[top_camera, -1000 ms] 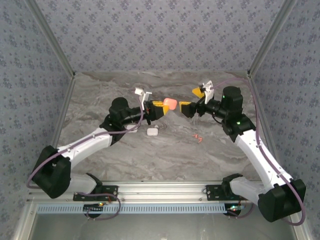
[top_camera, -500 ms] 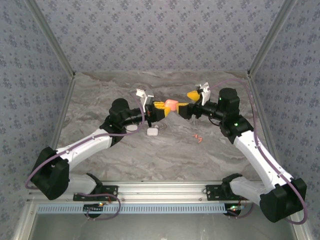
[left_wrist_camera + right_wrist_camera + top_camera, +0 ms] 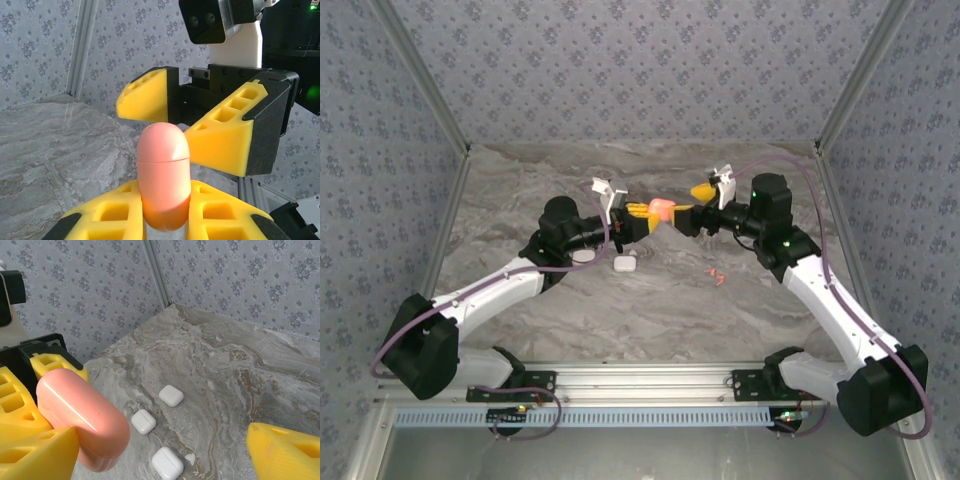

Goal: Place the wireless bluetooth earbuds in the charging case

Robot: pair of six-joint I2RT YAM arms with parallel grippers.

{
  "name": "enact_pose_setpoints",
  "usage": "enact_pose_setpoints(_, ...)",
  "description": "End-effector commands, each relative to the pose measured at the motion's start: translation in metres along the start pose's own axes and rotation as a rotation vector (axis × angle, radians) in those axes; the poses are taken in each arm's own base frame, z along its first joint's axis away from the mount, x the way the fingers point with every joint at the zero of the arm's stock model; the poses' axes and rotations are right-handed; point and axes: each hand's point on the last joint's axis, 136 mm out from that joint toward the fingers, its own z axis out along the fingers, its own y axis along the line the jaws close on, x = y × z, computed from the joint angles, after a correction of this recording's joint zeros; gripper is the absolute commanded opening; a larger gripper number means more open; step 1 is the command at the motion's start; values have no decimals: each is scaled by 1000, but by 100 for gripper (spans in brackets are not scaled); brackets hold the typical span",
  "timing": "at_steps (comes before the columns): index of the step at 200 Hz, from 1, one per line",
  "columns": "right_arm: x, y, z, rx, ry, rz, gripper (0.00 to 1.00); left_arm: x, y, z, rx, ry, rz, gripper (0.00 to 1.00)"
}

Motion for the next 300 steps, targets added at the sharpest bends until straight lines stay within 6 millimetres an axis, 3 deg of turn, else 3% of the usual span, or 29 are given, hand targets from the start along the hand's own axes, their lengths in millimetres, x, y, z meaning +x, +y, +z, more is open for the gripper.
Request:
enact_pose_setpoints(1, -14, -14, -1, 56, -21, 9, 88, -38, -30, -2, 84, -72, 98, 0)
enact_pose_setpoints(80, -26, -14, 2, 36, -31, 20, 89, -34, -28, -2, 74, -50, 100, 0)
enact_pose_setpoints(112, -34, -17, -19, 79, -52, 28, 89, -29, -22, -3, 43, -40, 98, 0)
enact_pose_setpoints(143, -22, -37, -46, 216, 19, 140, 91, -22, -17, -5, 20, -31, 95, 0)
enact_pose_setpoints(168, 17, -64, -64, 371, 176, 295, 91, -21, -18, -8, 19, -35, 96, 0)
enact_pose_setpoints(180, 47, -77, -71, 452, 272, 394, 88, -23, -20, -9, 20, -39, 102, 0)
enact_pose_setpoints(210, 117, -99, -77, 593, 444, 567, 75, -24, -21, -10, 20, -40, 106, 0)
enact_pose_setpoints(249, 198, -117, -85, 727, 608, 645, 62, -22, -21, -11, 18, -36, 102, 0)
enact_pose_setpoints(273, 229, -118, -81, 722, 691, 698, 54, -22, -20, -10, 17, -34, 101, 0)
enact_pose_setpoints(300, 248, -121, -73, 712, 731, 715, 49, -21, -19, -10, 16, -31, 98, 0)
